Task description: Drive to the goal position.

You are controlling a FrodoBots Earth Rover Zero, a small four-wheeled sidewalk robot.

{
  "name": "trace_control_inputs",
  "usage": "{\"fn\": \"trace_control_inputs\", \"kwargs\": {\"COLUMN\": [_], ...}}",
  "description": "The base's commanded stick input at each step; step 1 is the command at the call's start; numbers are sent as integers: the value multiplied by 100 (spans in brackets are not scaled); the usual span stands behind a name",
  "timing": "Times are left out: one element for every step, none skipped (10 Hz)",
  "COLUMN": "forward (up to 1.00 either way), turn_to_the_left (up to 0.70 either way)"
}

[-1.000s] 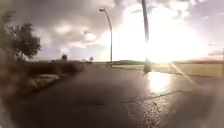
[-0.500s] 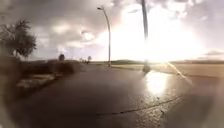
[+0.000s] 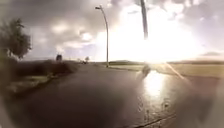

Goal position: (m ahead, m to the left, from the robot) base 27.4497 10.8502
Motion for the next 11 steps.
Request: {"fn": "trace_control_inputs", "kwargs": {"forward": [70,70,70,70,70,70,70,70,70,70,70], "turn_to_the_left": [0,0,0,0,0,0,0,0,0,0,0]}}
